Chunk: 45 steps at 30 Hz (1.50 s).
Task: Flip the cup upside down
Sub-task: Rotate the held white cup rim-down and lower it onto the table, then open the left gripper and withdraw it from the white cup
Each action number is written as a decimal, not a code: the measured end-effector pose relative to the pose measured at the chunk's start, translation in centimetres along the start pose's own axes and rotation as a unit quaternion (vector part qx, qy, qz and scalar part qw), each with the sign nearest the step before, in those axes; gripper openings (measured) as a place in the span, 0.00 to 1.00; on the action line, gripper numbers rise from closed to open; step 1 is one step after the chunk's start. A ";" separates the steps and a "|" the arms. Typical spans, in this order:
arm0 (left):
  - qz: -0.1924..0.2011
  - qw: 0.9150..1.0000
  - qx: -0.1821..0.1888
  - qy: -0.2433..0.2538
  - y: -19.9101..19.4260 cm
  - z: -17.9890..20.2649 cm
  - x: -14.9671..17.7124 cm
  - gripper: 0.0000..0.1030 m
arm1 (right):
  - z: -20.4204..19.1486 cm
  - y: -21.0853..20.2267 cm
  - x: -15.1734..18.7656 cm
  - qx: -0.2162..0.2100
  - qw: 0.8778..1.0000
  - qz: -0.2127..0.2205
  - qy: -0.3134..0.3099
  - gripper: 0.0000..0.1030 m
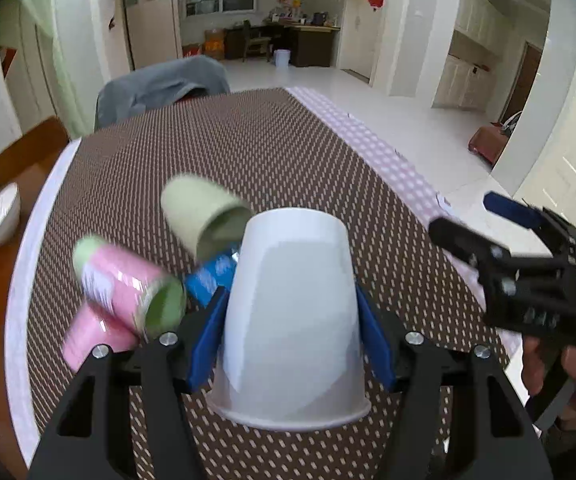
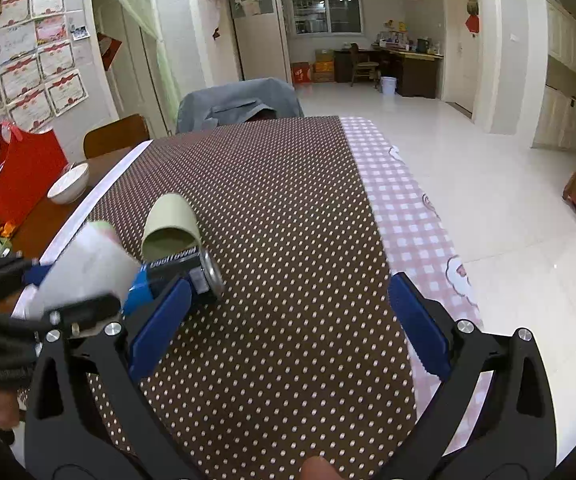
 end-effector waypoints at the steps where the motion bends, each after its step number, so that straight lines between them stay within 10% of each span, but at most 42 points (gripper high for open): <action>1: -0.005 1.000 0.003 -0.005 0.1 0.2 0.8 0.60 | -0.2 0.0 0.4 -0.001 1.000 -0.004 -0.001 0.94; 22: -0.073 0.996 -0.033 -0.044 5.3 0.4 8.5 0.65 | -1.5 -0.5 4.6 -0.006 1.000 -0.028 -0.013 0.94; 29: -0.026 0.997 -0.058 -0.038 3.2 0.3 7.6 0.86 | -1.8 -0.8 4.8 -0.012 1.000 -0.025 -0.010 0.94; 45: 0.077 0.984 -0.135 -0.088 -5.6 -4.0 6.3 0.86 | -5.0 -3.0 3.7 -0.038 0.999 -0.001 -0.022 0.94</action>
Point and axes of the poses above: each gripper's, at about its wrist camera, not at the fingertips, and y roughly the way its jaws point, z to its right, x to its underside, the point moved 10 cm from there along y, roughly the way its jaws point, and after that the axes turned 13 degrees about -x, right-handed, at the moved point
